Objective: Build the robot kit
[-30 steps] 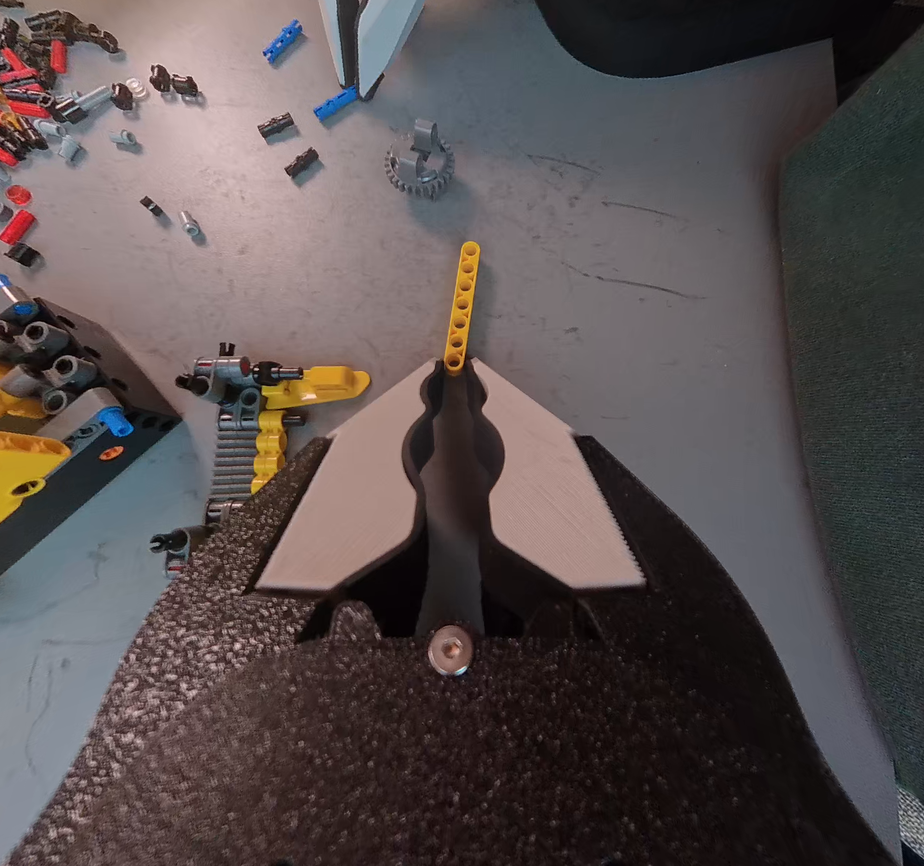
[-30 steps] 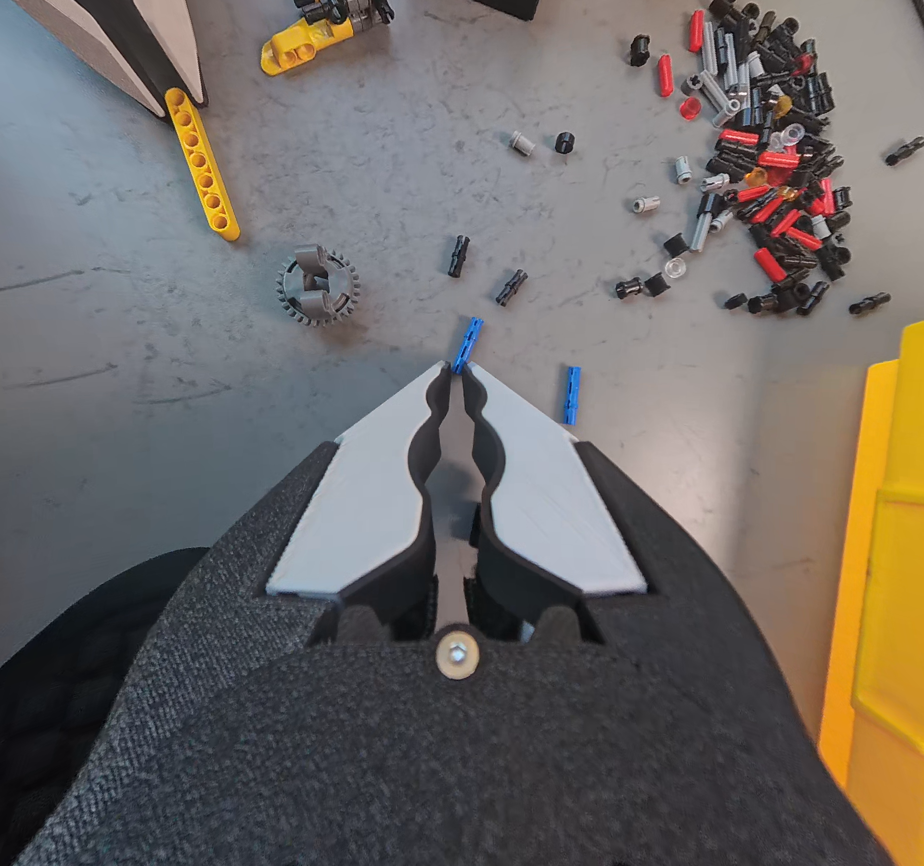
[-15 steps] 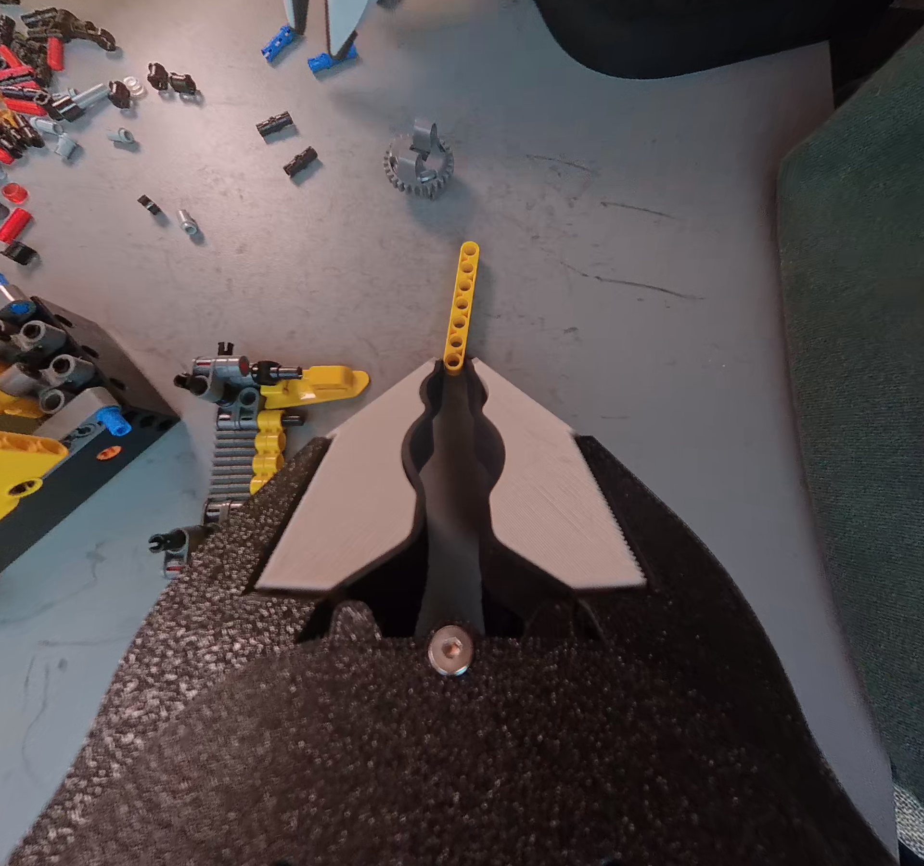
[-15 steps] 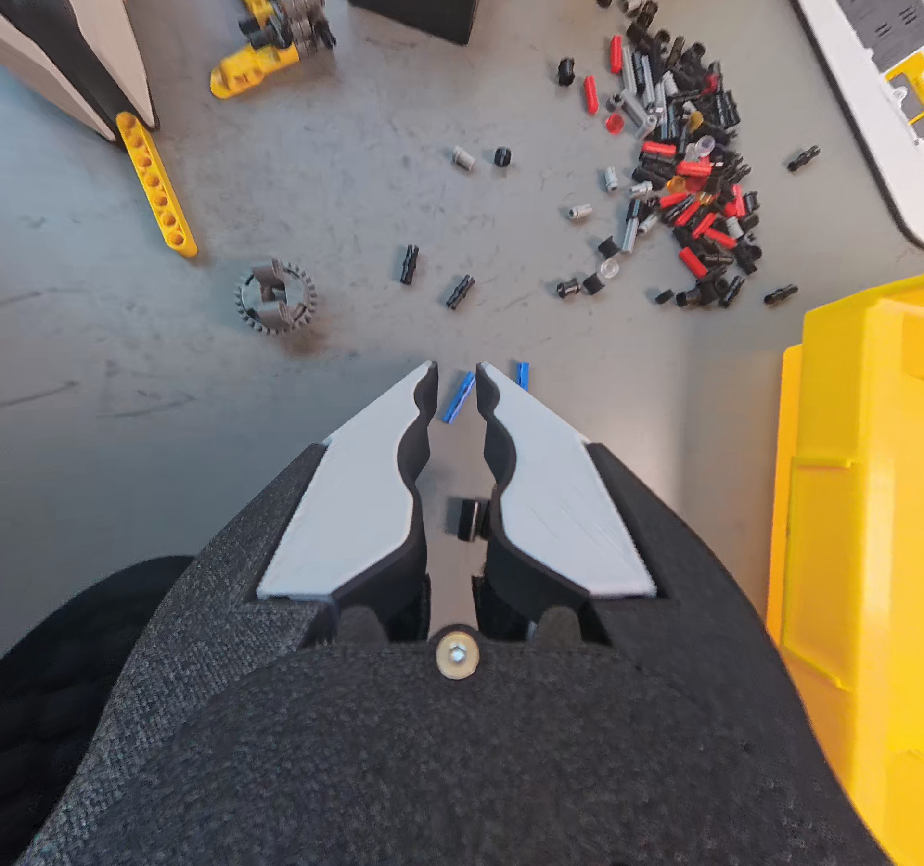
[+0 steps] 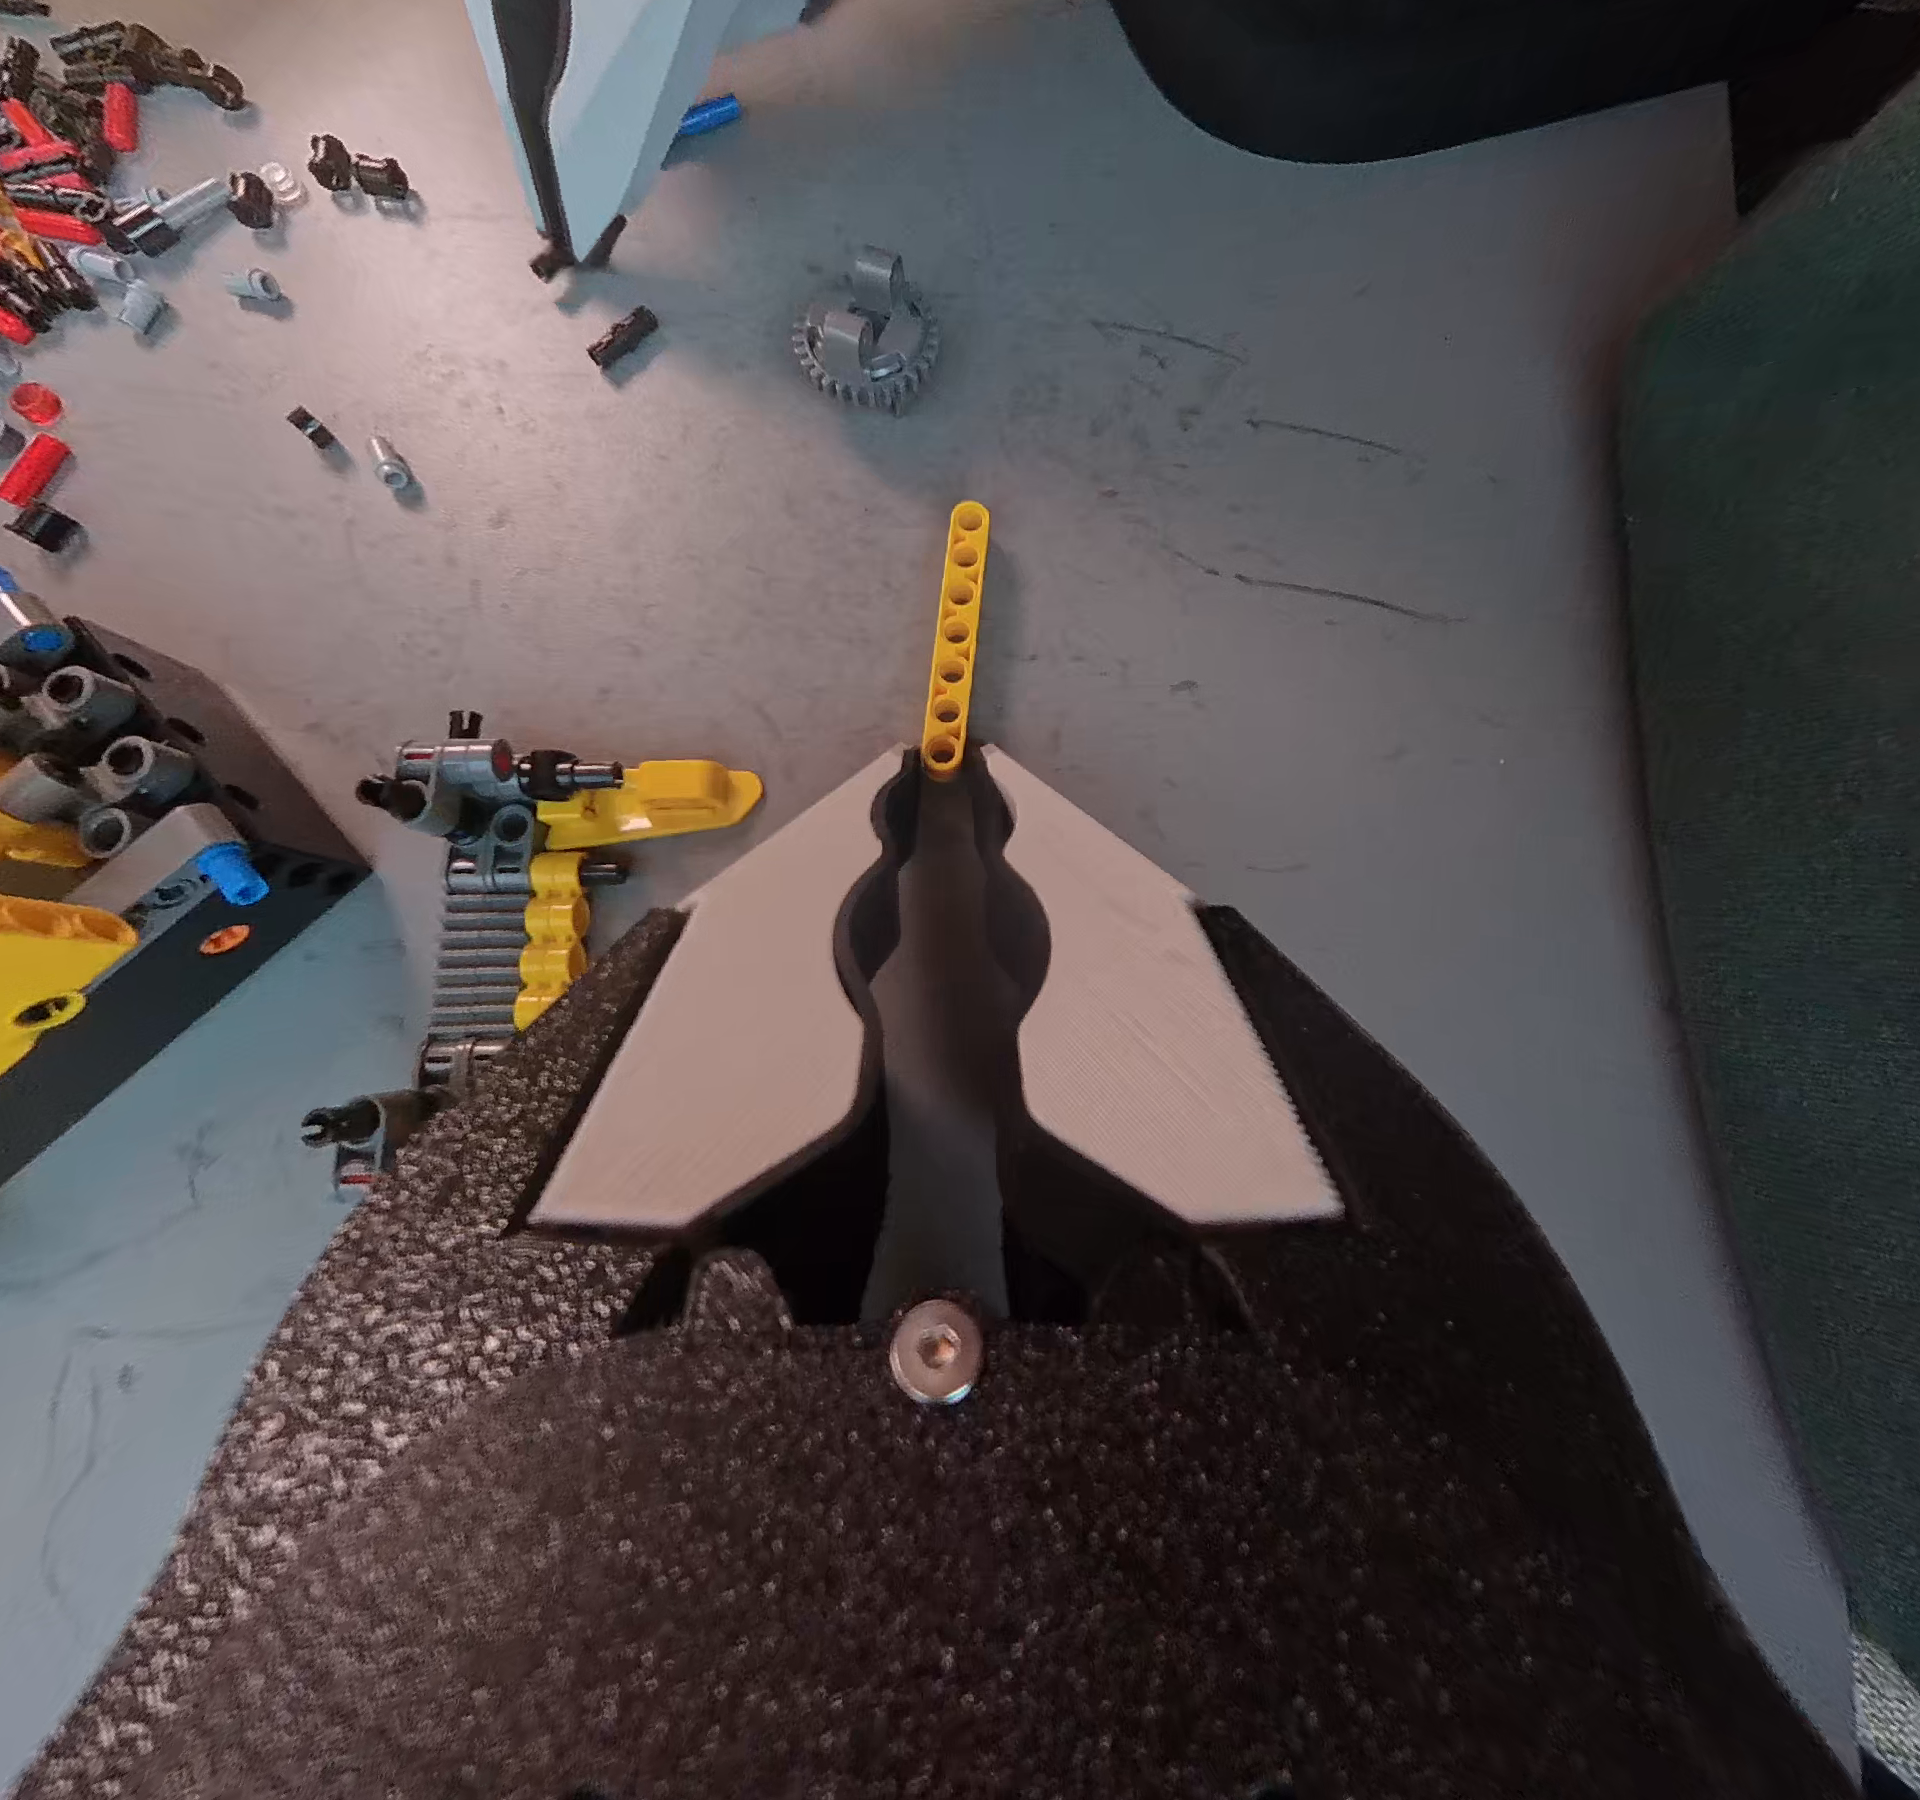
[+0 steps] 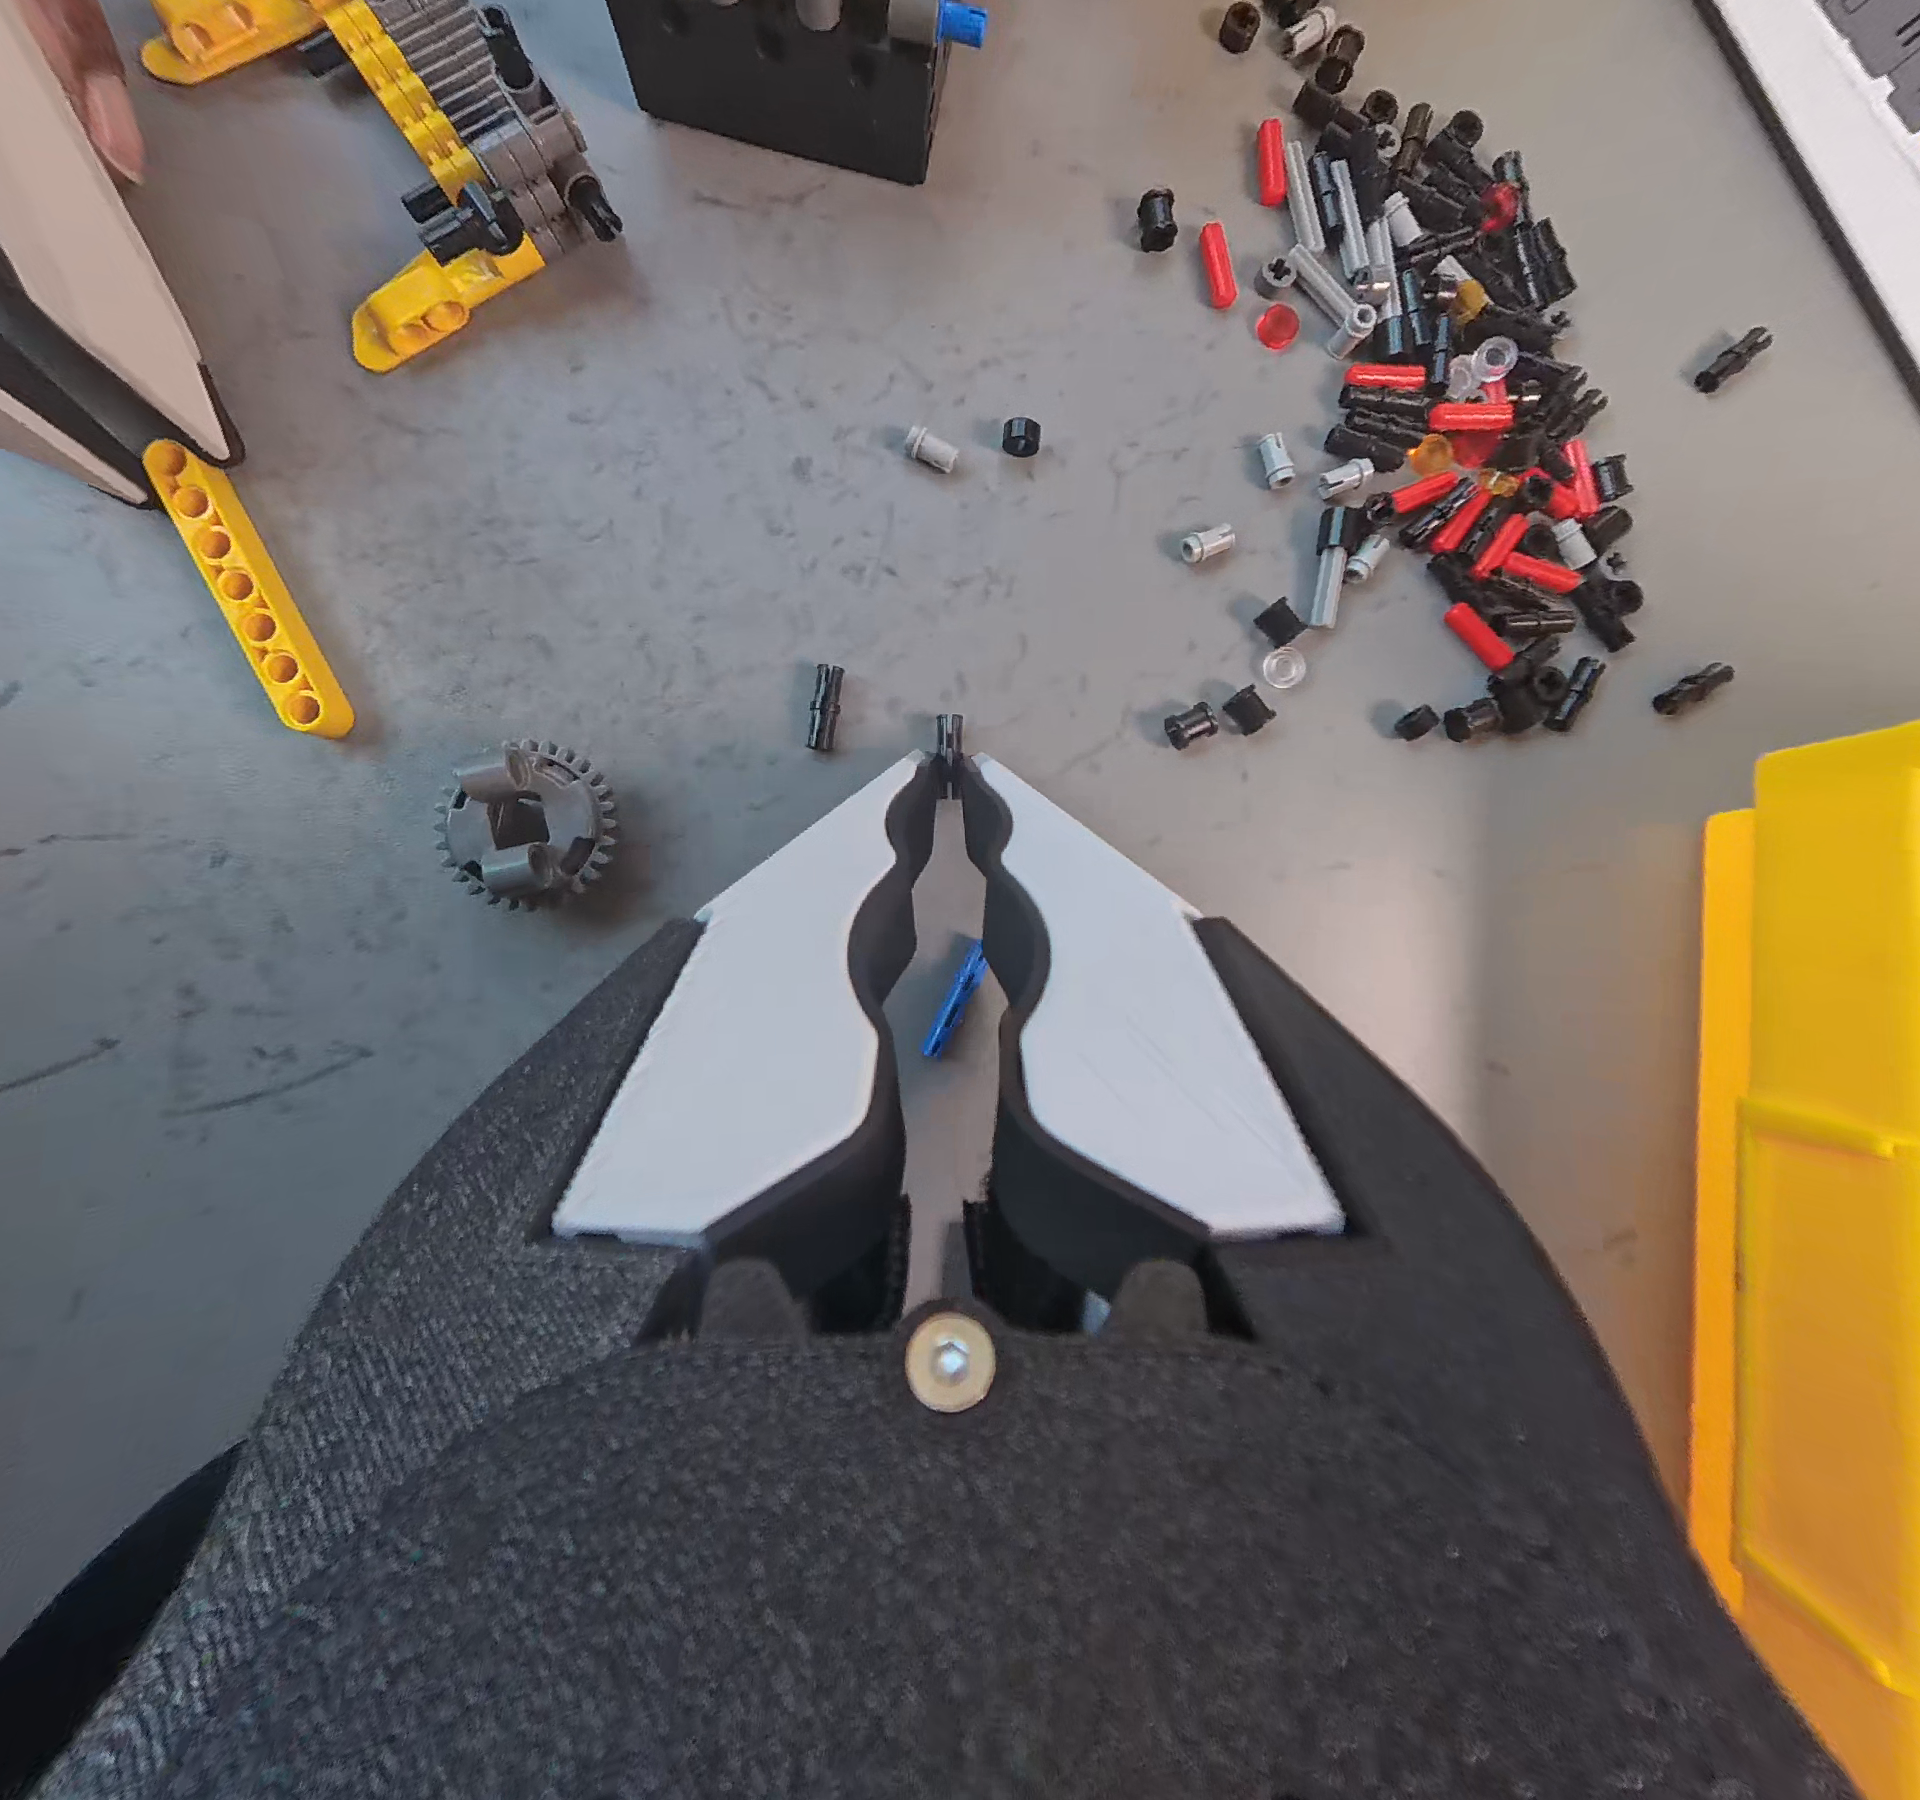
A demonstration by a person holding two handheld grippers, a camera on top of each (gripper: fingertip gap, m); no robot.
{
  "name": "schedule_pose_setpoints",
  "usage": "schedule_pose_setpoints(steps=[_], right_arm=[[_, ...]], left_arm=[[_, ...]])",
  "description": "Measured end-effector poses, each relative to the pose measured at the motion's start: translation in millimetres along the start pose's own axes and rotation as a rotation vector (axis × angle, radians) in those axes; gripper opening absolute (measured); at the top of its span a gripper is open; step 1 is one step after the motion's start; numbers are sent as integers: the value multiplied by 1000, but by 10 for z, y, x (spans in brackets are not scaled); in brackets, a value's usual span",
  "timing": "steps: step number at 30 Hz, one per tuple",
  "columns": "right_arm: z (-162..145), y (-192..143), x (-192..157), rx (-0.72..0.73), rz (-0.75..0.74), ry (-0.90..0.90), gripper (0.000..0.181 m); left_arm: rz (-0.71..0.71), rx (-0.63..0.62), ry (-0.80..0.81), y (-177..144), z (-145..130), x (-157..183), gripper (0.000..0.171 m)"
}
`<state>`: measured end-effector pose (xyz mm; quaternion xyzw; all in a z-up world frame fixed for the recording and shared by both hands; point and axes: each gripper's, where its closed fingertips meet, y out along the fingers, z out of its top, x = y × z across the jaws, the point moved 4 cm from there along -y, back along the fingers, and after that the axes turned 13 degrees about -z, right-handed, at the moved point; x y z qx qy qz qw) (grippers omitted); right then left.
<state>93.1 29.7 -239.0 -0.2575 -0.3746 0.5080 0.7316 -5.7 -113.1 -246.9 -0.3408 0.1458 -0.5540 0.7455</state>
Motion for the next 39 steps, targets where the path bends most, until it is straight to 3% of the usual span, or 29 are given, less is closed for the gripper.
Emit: schedule_pose_setpoints(steps=[2,7,11,14,19,27,39], right_arm=[[85,-75,-31,88,1,-42,3],[408,-364,-255,371,37,-155,3],[523,-453,-614,485,151,-224,4],[544,-443,-833,508,197,-281,4],[545,-448,-1016,525,267,-306,4],[552,-459,-999,551,290,-262,4],[649,-564,-909,668,332,-122,3]], left_arm=[[-20,21,-25,-16,12,1,19],[-54,204,-115,-169,155,-60,23],[-106,336,-184,-261,256,-95,22],[-142,366,-183,-266,297,-70,19],[-124,304,-102,-193,296,6,5],[-129,319,-103,-211,305,5,3],[-150,443,-114,-331,394,-14,2]])
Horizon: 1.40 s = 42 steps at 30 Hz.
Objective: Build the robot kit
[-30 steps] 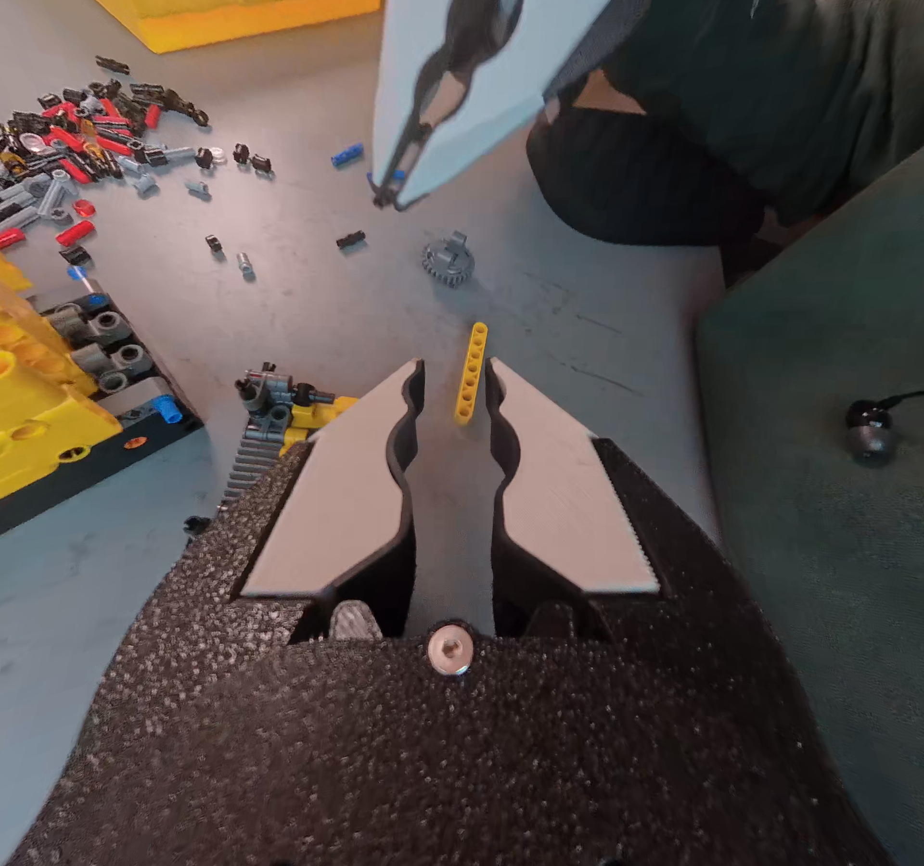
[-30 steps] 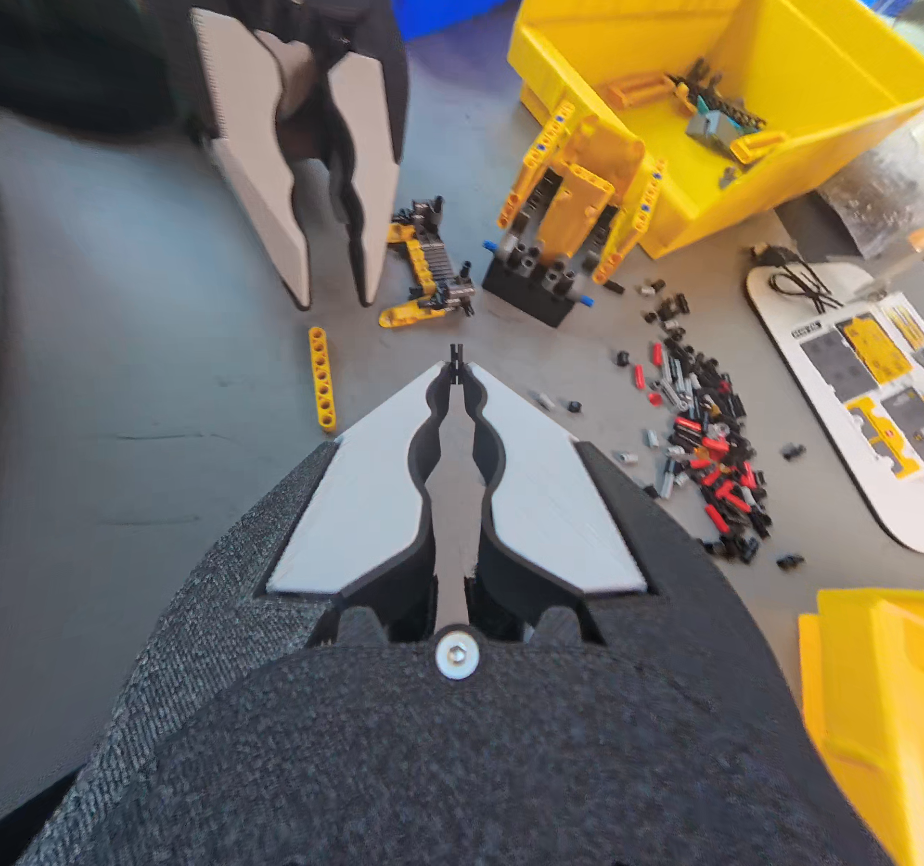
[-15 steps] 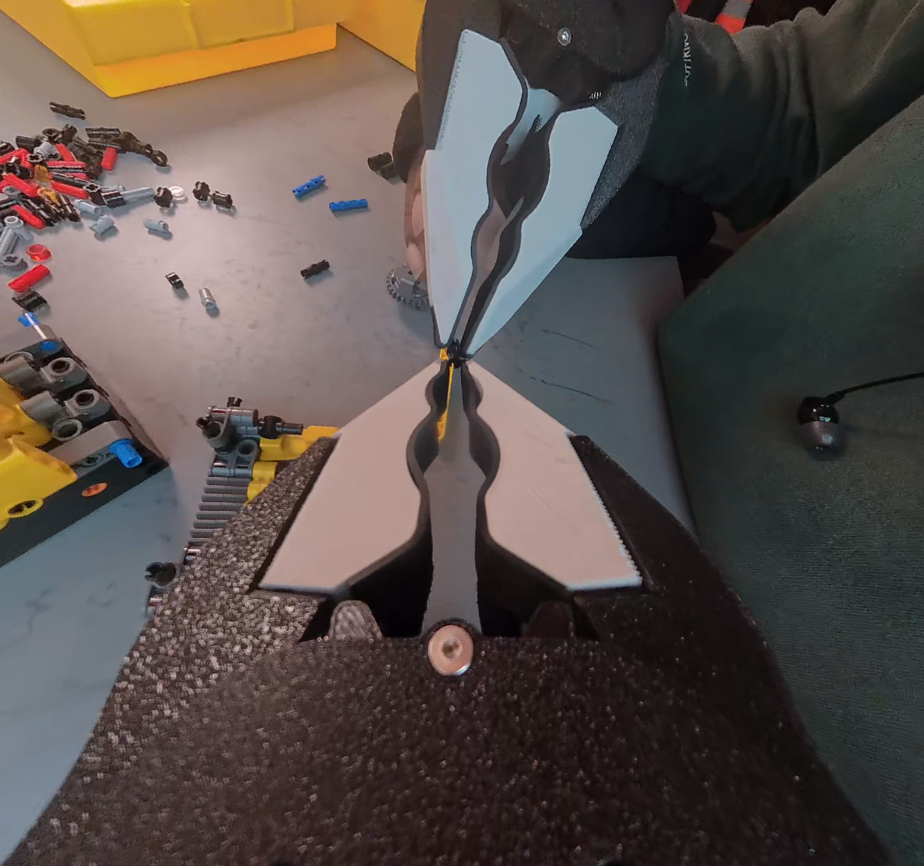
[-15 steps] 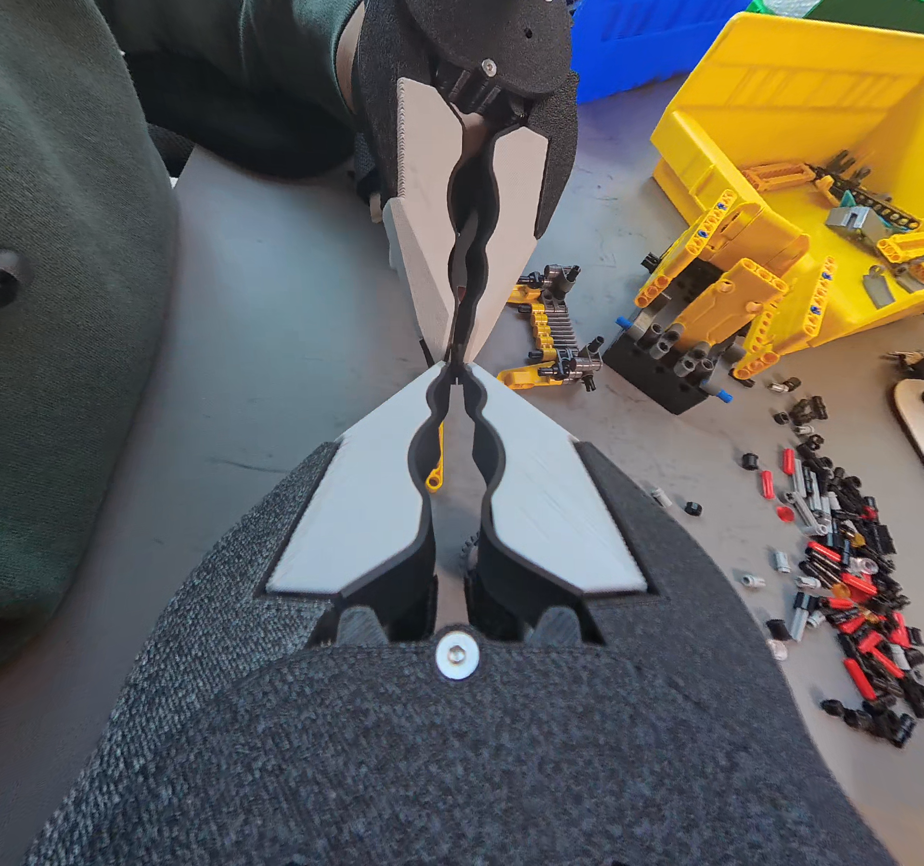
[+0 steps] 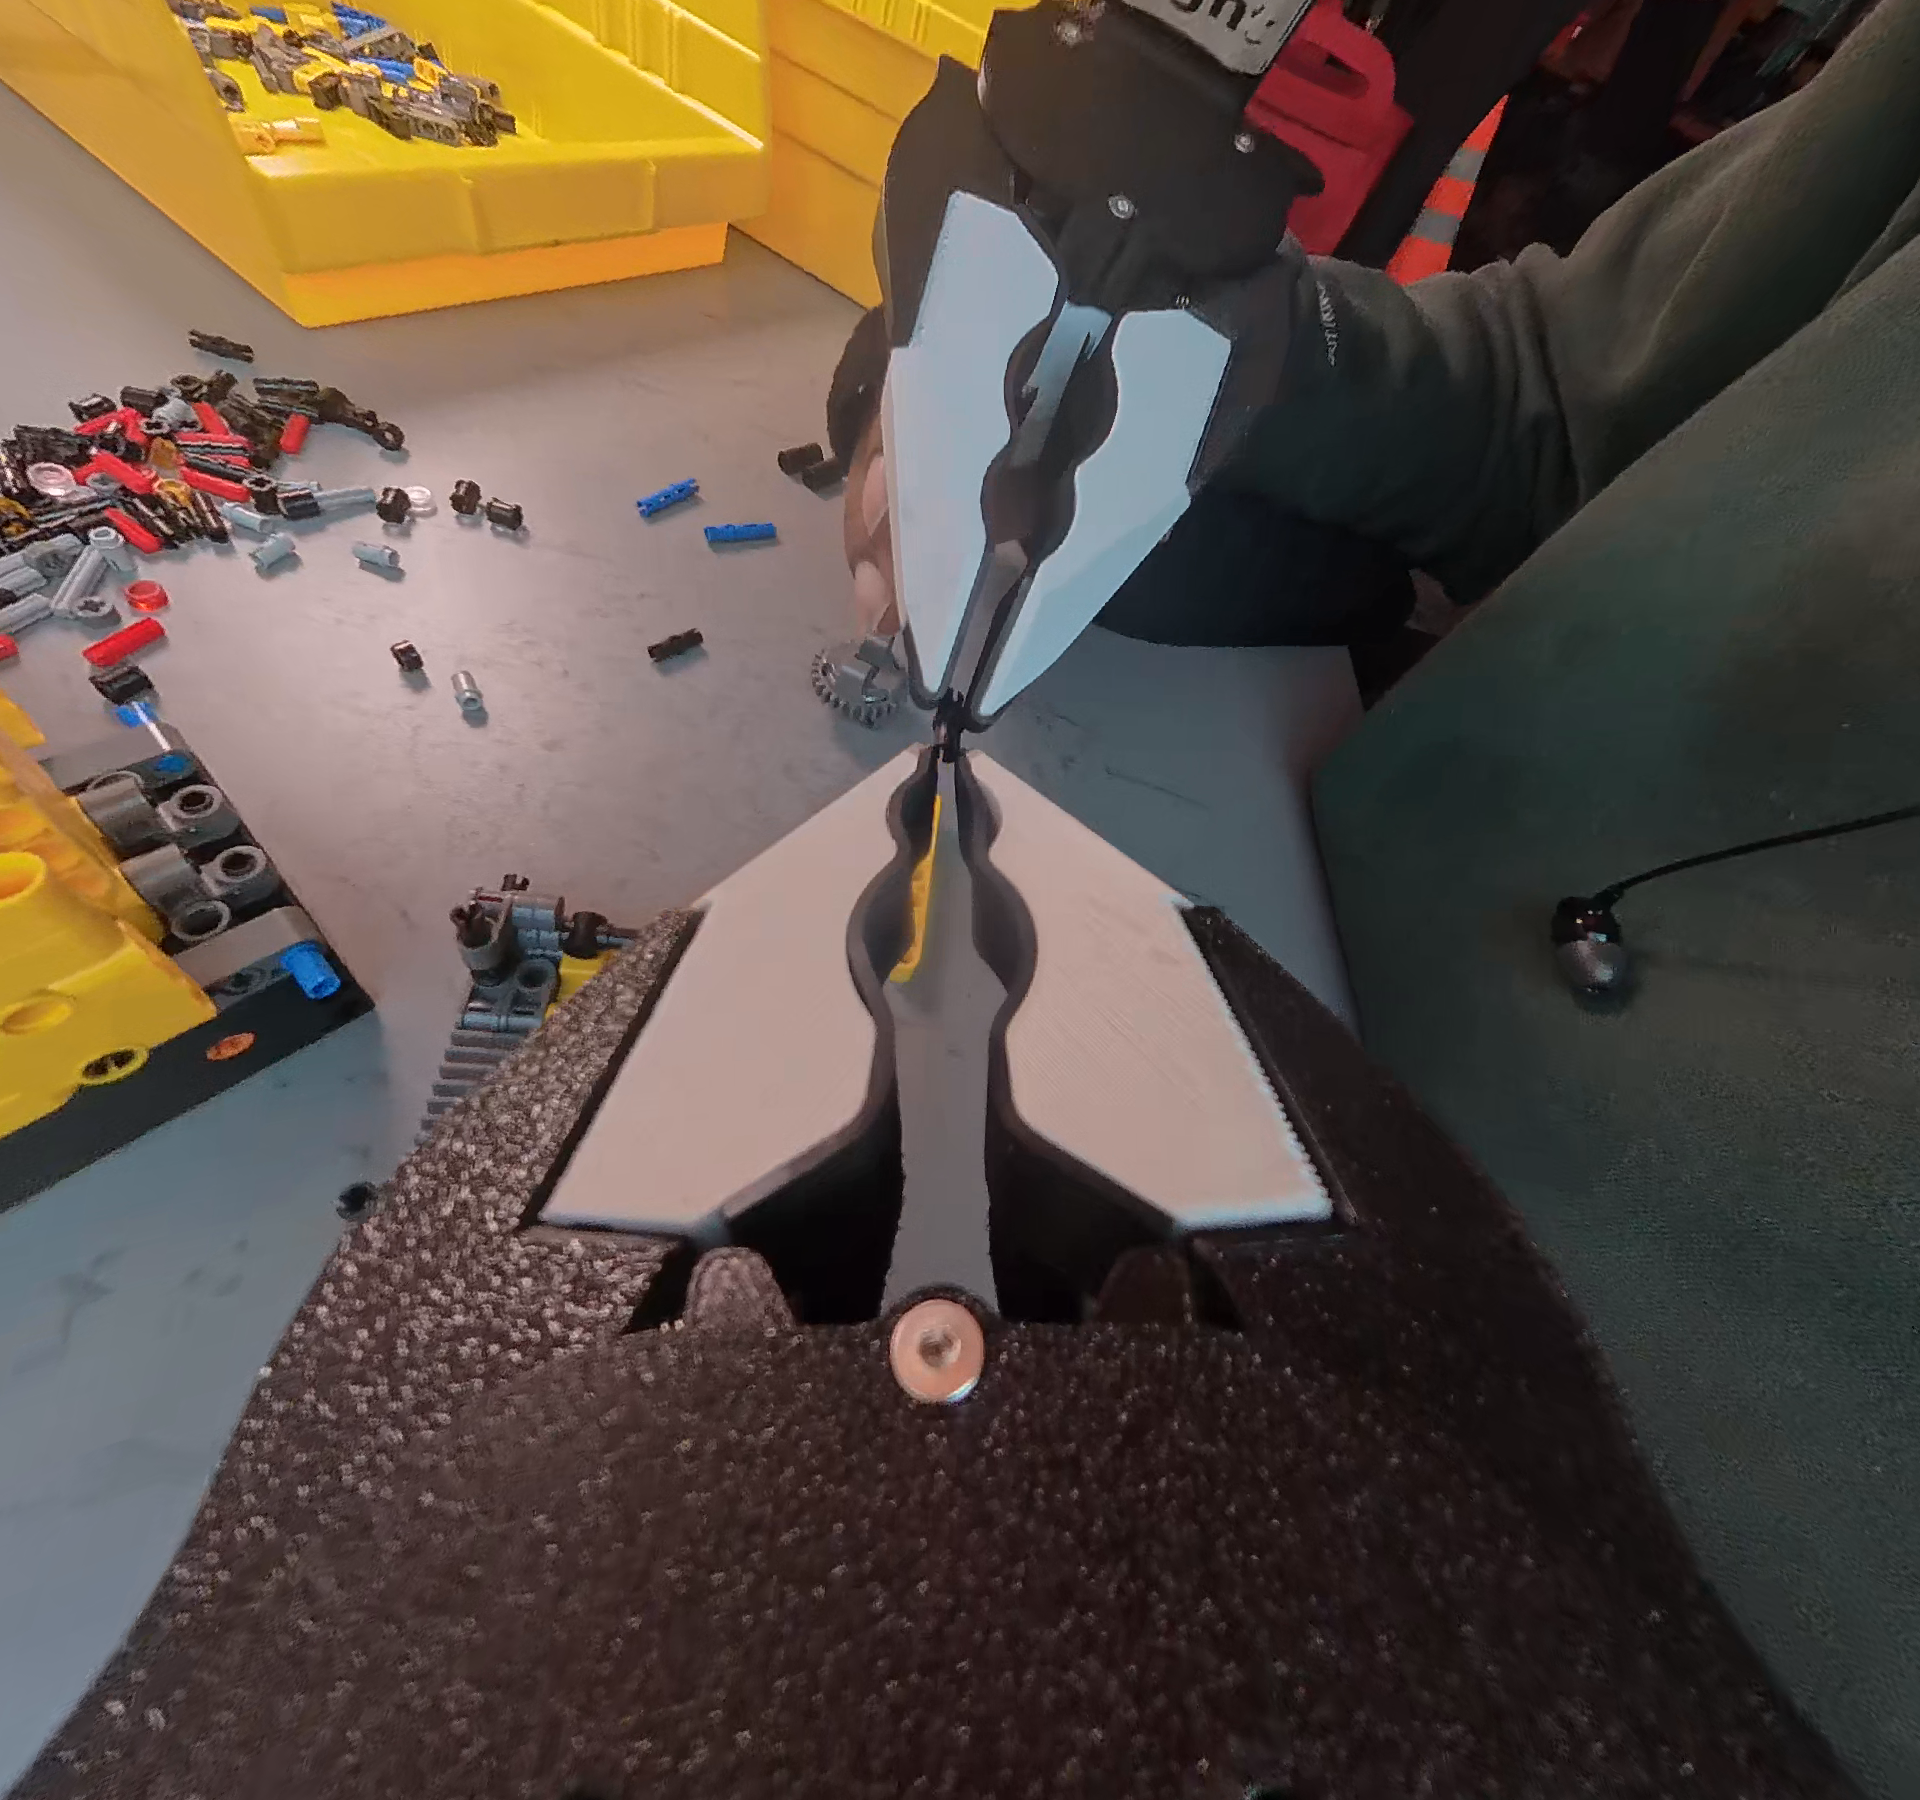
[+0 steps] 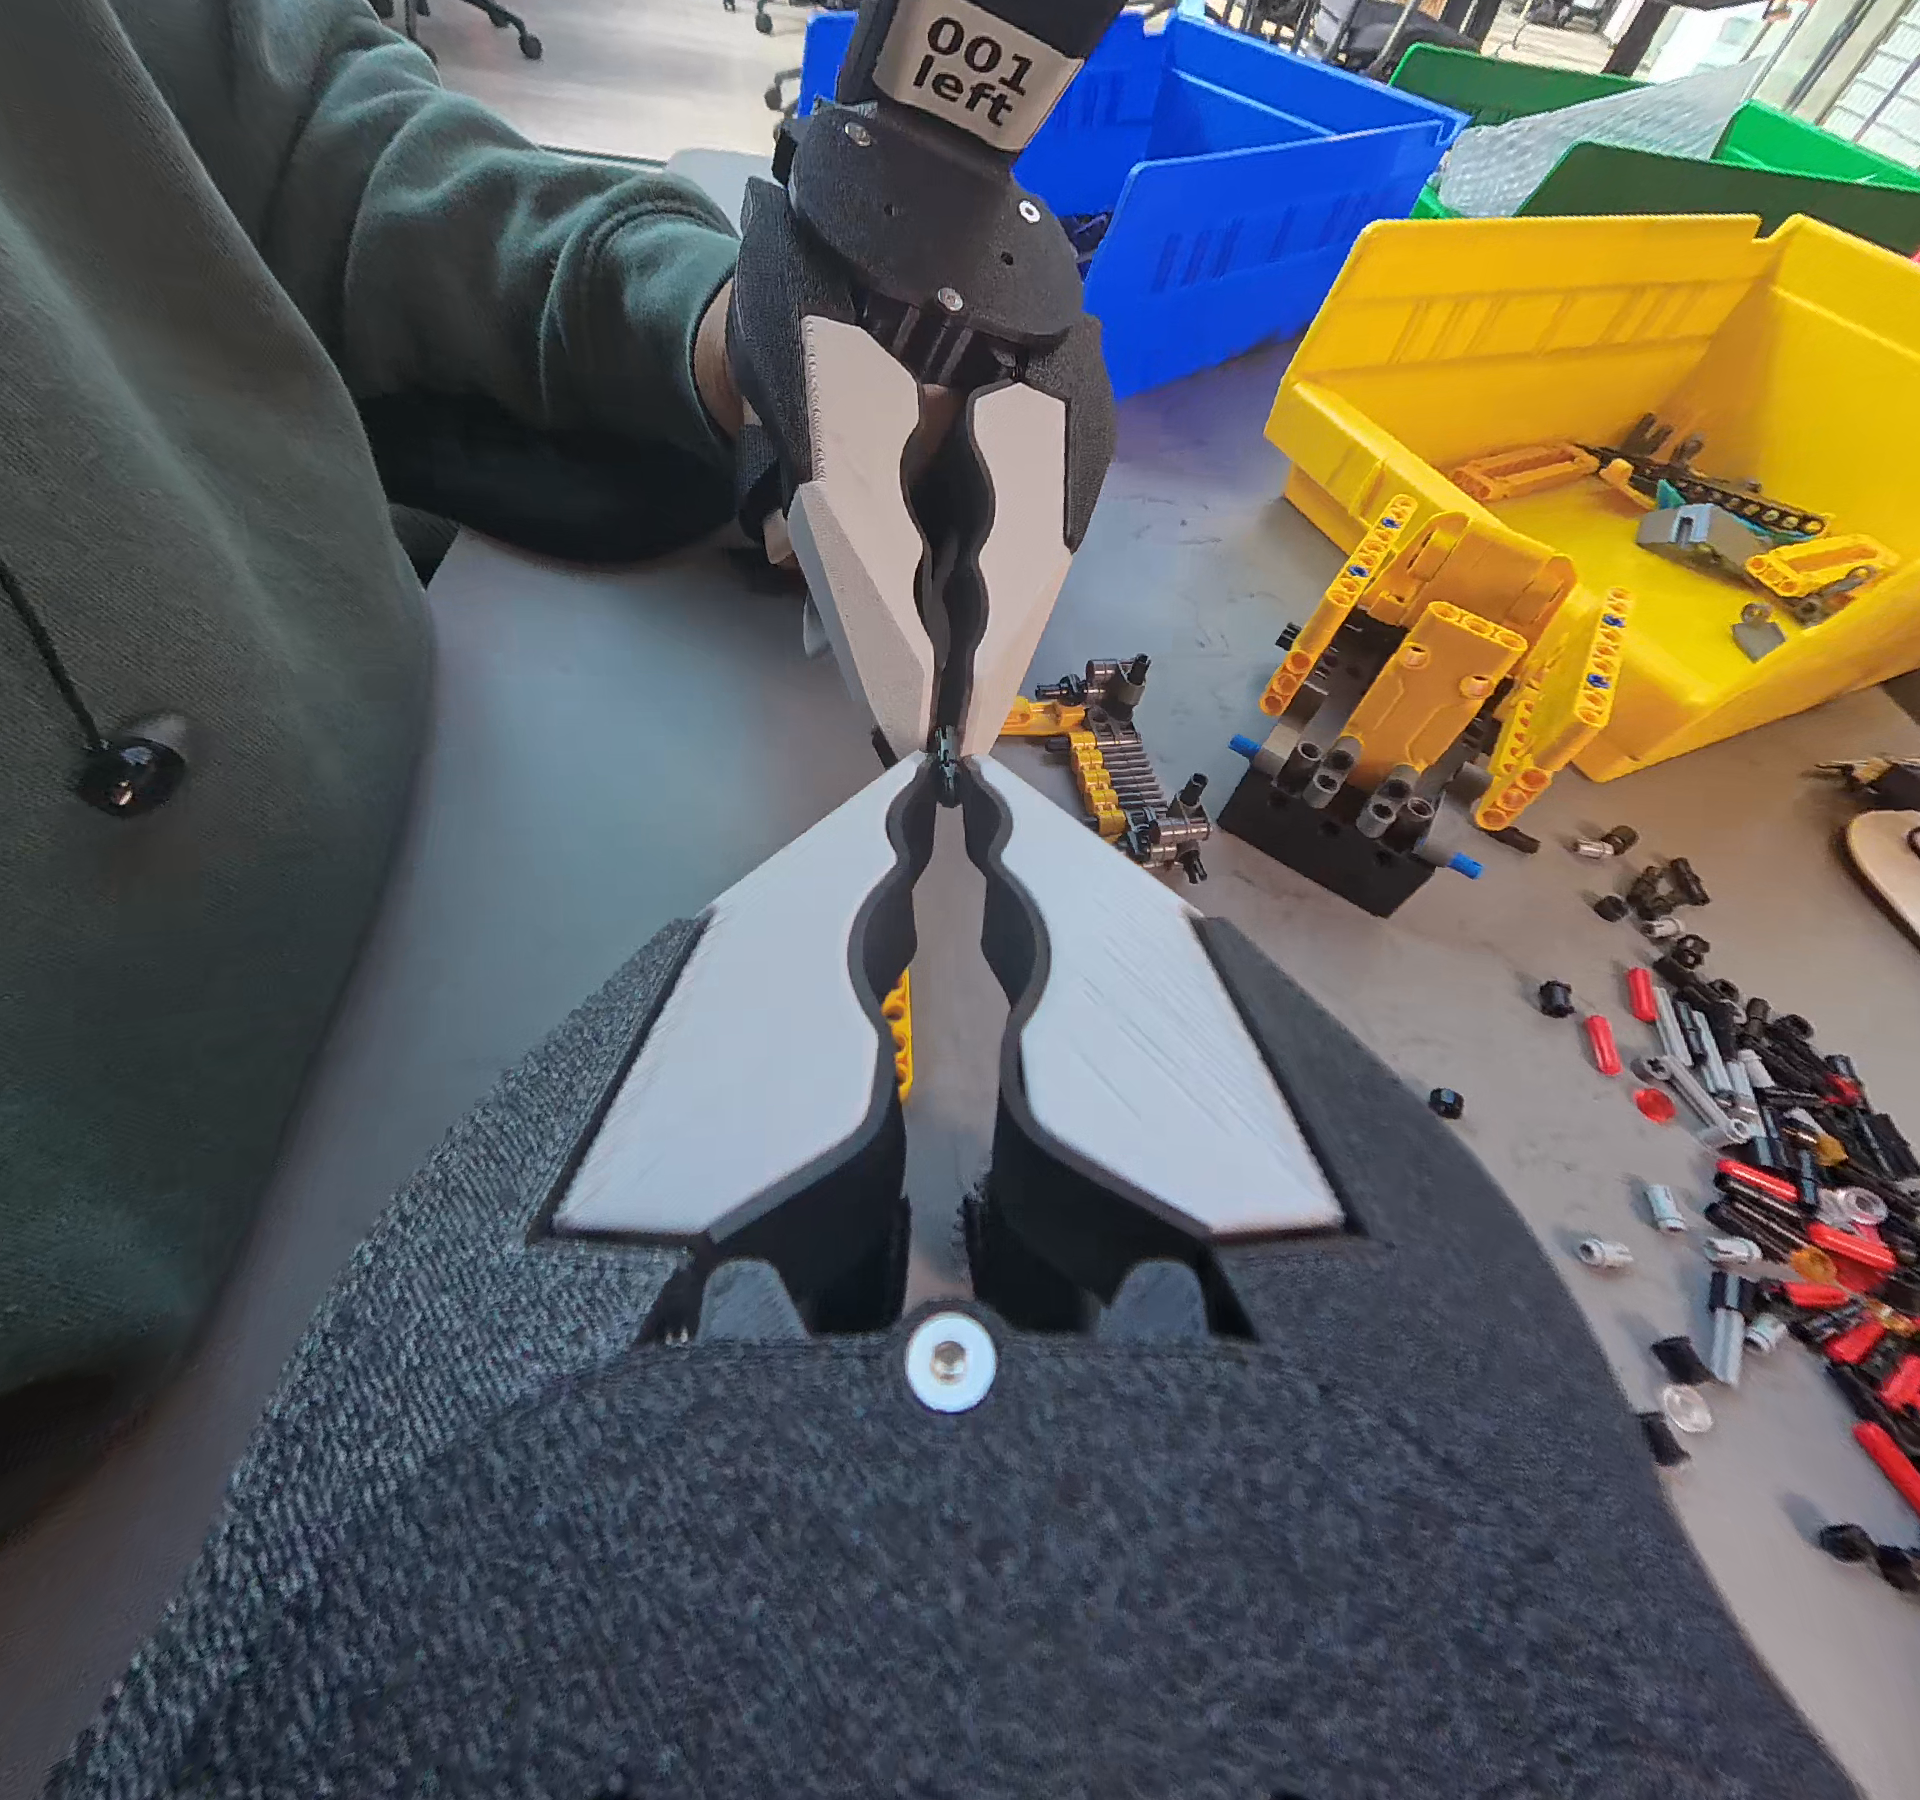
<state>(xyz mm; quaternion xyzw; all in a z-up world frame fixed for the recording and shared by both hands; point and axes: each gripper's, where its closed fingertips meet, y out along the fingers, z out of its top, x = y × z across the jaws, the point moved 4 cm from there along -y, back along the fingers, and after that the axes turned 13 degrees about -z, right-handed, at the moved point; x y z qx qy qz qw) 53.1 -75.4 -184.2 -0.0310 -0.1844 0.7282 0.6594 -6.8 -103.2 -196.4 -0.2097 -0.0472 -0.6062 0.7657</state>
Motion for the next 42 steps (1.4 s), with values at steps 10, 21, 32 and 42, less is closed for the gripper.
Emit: schedule_pose_setpoints(steps=[10,21,32,42], right_arm=[[164,-74,7,121,37,94,9],[118,-70,1,73,50,101,4],[-108,25,-48,-77,45,10,4],[-26,5,-30,11,64,108,5]], left_arm=[[-78,143,16,-76,164,91,2],[-8,53,46,-38,71,49,9],[73,-89,150,30,-52,45,4],[16,-5,115,-26,32,83,3]])
